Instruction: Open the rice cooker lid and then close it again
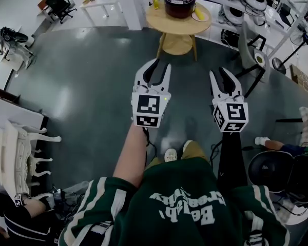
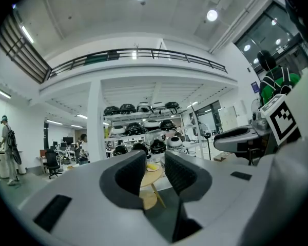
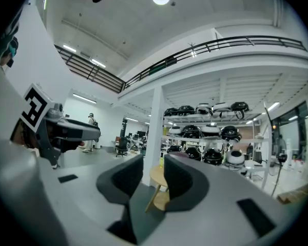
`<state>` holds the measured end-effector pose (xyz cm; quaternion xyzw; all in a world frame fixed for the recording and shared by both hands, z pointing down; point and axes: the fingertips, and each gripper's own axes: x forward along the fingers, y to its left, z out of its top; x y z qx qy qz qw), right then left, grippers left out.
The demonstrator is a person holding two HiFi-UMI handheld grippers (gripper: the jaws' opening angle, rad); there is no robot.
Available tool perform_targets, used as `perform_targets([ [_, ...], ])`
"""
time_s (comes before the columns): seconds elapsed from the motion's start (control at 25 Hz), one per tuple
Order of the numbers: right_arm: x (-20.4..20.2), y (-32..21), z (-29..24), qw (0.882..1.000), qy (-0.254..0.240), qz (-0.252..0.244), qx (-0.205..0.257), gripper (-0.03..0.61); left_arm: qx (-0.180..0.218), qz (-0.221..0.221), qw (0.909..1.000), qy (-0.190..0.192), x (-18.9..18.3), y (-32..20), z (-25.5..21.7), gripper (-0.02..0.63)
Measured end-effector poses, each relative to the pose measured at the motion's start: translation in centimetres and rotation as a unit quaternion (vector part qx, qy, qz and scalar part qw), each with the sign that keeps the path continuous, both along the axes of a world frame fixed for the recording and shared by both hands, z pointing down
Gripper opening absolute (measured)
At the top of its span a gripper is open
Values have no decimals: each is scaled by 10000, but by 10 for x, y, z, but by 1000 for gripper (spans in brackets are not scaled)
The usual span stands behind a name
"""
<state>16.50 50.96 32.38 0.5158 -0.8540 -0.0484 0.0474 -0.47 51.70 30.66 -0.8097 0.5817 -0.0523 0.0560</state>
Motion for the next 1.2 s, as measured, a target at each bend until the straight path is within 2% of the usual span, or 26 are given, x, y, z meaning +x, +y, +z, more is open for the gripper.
perform_targets([
  [0.4, 1, -51, 2, 9998, -145, -142, 46, 149, -31, -3, 10000, -64, 6, -43, 7, 127],
  [0.64, 0, -121, 0, 9995, -170, -267, 62, 150, -39, -99, 9999, -87, 3, -110, 4, 127],
  [1.0, 16, -252, -8, 9987, -260, -441, 75, 155, -64, -282, 9995, -84, 18, -233, 0, 127],
  [1.2, 25, -304, -4, 9981, -319, -535, 41, 155, -73, -357, 9993, -115, 29, -282, 2, 127],
])
